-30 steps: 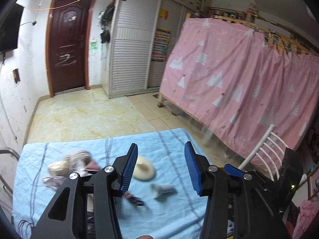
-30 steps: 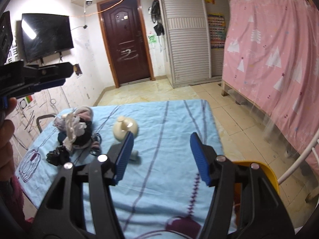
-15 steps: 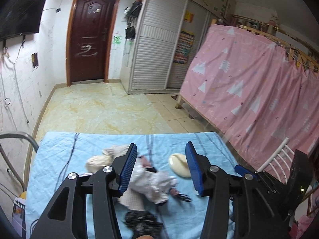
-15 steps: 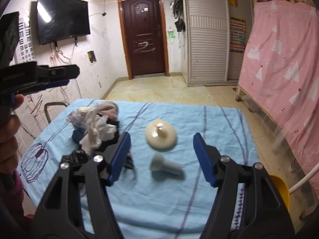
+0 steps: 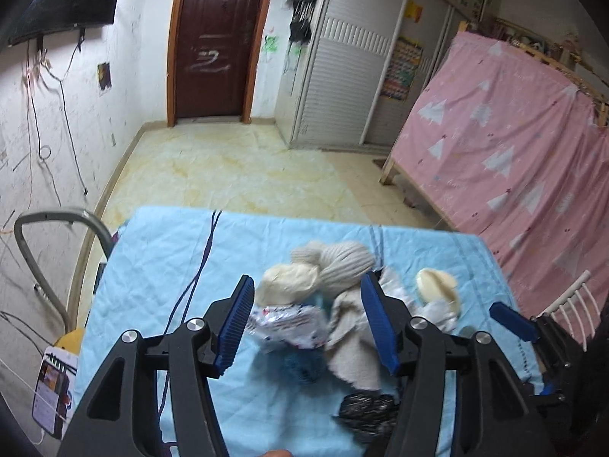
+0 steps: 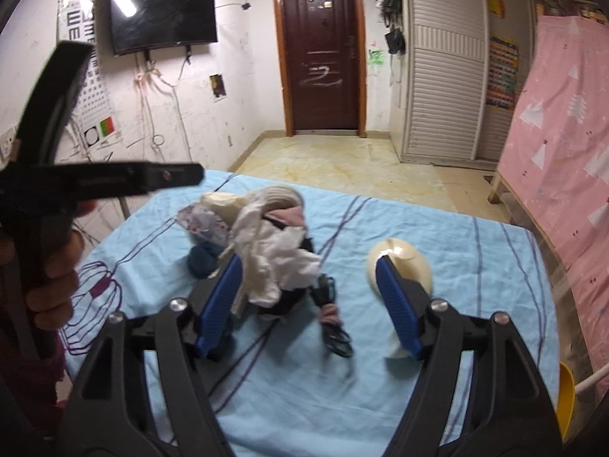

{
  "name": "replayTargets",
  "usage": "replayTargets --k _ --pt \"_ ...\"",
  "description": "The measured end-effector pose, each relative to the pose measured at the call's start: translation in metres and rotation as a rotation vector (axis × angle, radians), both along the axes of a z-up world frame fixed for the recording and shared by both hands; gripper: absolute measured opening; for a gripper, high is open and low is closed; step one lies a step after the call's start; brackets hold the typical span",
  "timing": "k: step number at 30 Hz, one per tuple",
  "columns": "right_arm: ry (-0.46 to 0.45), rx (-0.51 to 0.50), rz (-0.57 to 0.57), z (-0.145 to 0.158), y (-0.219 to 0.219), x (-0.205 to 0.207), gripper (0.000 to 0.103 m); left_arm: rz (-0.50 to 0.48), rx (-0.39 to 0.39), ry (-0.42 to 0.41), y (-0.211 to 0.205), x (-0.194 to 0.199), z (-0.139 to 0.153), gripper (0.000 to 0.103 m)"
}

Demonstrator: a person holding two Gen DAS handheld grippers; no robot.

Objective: Collect trash
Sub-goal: 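Grasp the white printed plastic bag with the left tool while the right tool grasps the white cloth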

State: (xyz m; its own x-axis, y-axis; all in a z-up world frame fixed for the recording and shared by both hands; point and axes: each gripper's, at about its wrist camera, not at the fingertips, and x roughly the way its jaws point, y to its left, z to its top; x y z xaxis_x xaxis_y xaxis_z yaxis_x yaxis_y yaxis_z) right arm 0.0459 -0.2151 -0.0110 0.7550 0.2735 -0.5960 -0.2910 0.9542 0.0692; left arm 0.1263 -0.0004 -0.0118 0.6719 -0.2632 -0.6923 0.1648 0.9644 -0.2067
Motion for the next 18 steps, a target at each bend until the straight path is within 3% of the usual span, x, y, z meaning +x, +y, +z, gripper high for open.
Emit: replayTargets --k 13,18 --pt "0.029 -0.033 0.060 -0.011 0.026 0.015 0.070 -0.005 0.005 0.130 0.009 0.019 -0.050 0.055" --pt "0.047 -0.044 0.069 -0.016 0.033 0.025 0.070 -0.033 -0.010 0.140 0.009 0.019 -0.055 0.037"
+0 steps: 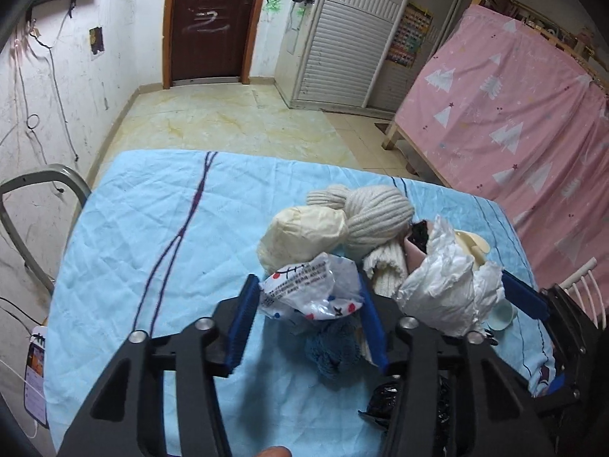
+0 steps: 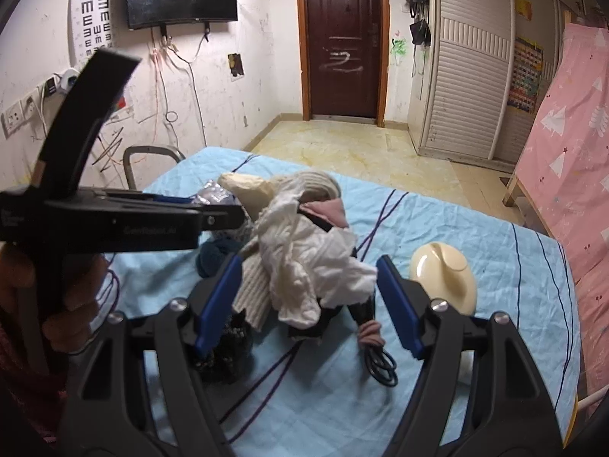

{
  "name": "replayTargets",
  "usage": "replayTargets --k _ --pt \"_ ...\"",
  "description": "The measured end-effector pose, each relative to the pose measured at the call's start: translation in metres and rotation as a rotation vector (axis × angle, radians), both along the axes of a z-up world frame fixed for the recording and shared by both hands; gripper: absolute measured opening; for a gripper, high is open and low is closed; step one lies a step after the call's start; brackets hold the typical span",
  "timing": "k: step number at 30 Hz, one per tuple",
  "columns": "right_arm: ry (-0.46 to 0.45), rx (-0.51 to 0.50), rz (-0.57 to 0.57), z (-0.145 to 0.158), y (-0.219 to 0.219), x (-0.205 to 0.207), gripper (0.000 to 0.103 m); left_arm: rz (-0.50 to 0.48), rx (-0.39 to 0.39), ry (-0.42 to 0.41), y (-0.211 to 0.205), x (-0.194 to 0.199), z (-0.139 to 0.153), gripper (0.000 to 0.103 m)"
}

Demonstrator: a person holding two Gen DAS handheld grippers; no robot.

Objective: Collect trash
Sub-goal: 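Grasp the white printed plastic bag with the left tool while the right tool grasps the white cloth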

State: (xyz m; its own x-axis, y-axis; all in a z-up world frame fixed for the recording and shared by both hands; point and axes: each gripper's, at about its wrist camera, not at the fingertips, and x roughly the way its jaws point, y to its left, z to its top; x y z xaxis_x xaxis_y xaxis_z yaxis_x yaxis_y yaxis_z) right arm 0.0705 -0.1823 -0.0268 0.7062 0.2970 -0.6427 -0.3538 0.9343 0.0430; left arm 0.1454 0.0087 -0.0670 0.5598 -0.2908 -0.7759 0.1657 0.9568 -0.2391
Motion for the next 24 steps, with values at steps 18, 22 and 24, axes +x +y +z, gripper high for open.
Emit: replayTargets --k 18,22,24 --pt "-0.023 0.084 0.001 0.011 -0.016 -0.010 0.021 -0.004 0.010 -0.103 -0.004 -0.031 0.034 0.032" --pt "-0.040 0.143 -0.014 0.024 -0.032 -0.020 0.021 -0.004 0.017 -0.142 -0.009 -0.042 0.048 0.032" --pt "-0.060 0.157 -0.026 0.030 -0.040 -0.027 0.021 -0.009 0.022 -0.157 -0.014 -0.047 0.055 0.032"
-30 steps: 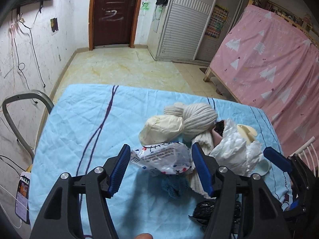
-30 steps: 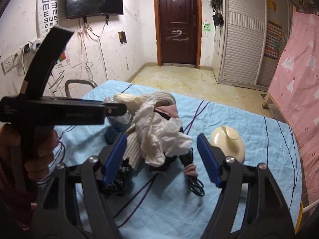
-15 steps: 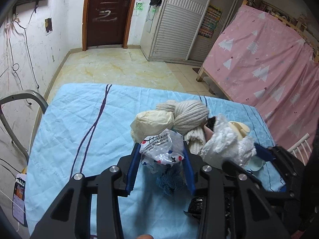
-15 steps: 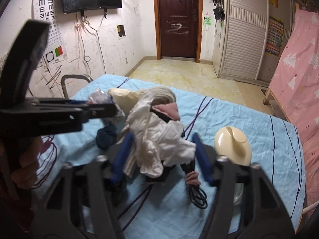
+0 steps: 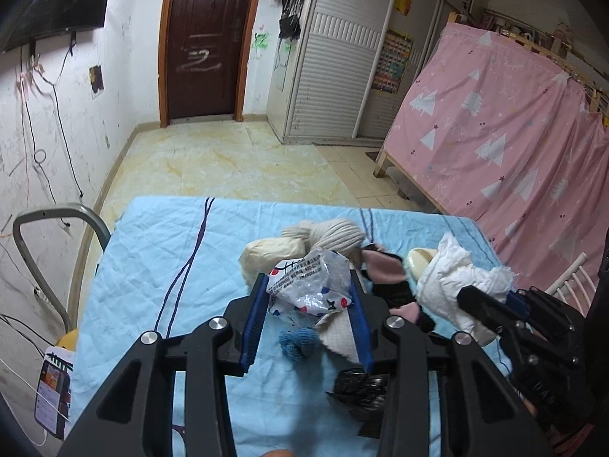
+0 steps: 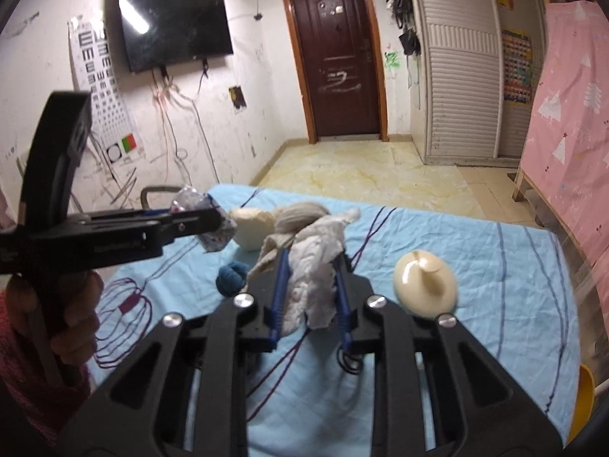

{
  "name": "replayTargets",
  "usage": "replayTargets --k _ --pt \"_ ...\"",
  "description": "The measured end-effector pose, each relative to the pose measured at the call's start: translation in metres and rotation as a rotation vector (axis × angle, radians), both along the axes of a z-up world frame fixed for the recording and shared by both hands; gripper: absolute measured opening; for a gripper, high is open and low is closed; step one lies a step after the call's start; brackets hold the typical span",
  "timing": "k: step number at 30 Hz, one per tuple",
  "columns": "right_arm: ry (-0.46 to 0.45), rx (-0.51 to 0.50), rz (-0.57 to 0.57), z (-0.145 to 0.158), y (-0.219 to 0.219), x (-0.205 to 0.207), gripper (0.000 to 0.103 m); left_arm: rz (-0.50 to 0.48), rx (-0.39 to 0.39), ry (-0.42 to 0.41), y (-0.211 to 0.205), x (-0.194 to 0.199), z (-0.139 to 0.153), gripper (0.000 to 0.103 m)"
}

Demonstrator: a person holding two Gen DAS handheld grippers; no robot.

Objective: Collect trash
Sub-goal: 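Grasp the white printed plastic bag with the left tool while the right tool grasps the white cloth, then carry the bag and cloth to the yellow bin and open both tools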

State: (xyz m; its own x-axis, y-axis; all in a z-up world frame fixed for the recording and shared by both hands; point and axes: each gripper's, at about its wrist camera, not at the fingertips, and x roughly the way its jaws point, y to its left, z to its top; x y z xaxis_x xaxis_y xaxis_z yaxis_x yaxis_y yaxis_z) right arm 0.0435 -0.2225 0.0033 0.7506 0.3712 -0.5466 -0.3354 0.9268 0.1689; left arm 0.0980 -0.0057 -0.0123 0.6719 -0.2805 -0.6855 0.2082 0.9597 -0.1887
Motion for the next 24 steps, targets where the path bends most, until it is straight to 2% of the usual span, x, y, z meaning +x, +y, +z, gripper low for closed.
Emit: replayTargets --k 11,24 --pt "-0.062 0.052 -0.086 0.013 -0.047 -0.028 0.021 -0.059 0.028 -0.055 -0.044 -0.020 0.028 0.032" --pt "-0.099 0.084 -0.282 0.012 -0.145 -0.064 0.021 -0.191 0.070 -0.086 -0.134 -0.037 0.042 0.032"
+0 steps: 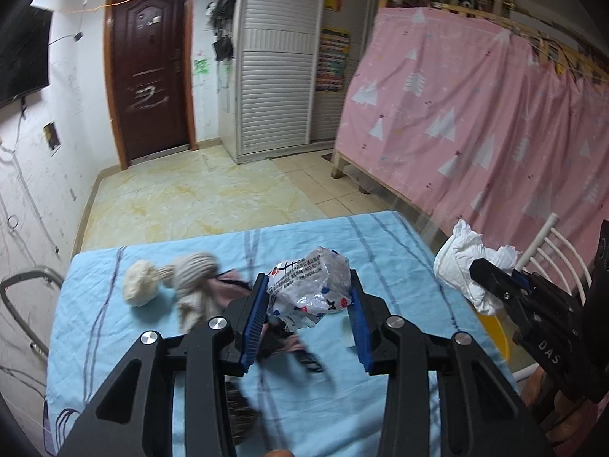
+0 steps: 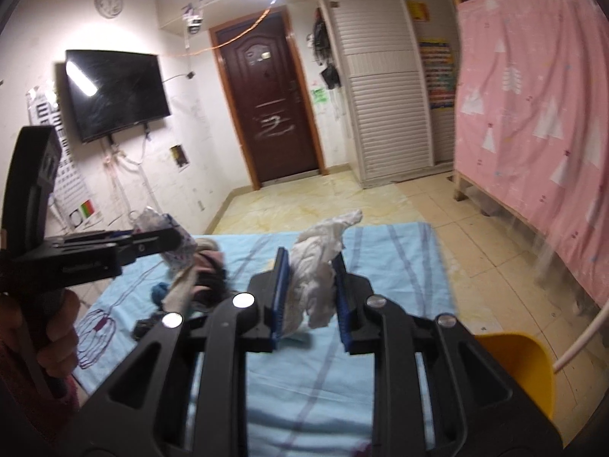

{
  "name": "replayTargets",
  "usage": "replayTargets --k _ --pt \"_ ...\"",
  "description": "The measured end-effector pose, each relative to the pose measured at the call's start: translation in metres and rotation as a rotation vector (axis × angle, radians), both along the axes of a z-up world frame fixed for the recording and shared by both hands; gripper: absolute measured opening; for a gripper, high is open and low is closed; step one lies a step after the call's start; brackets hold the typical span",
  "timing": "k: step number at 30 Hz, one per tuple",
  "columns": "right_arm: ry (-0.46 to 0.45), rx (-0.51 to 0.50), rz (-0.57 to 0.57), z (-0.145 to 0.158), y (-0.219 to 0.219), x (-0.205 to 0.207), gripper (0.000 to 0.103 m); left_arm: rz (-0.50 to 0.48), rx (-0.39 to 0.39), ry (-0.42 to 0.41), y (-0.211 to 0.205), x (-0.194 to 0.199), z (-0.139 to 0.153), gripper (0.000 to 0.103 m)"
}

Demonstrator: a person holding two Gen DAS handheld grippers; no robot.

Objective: Collect trash
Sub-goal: 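Carry the bag and cloth to the yellow bin and open both tools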

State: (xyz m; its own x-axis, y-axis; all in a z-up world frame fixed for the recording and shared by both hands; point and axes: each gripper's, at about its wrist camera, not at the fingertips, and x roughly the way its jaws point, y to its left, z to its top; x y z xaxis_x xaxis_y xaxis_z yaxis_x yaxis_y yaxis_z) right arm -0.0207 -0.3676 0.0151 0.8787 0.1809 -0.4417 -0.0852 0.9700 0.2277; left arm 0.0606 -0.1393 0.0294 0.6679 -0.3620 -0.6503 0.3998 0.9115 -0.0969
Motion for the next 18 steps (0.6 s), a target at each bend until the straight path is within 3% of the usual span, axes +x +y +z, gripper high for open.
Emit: replayTargets --k 11,18 --pt "0.017 -0.007 -0.196 -0.014 -0.082 -0.030 0.022 -0.136 0.024 -0.023 -0.085 -0.016 0.001 0.032" --pt "0.029 -0.007 -0.264 -0.024 -0.113 -0.043 0.022 -0.210 0.009 -0.020 -0.127 -0.025 0.001 0.032"
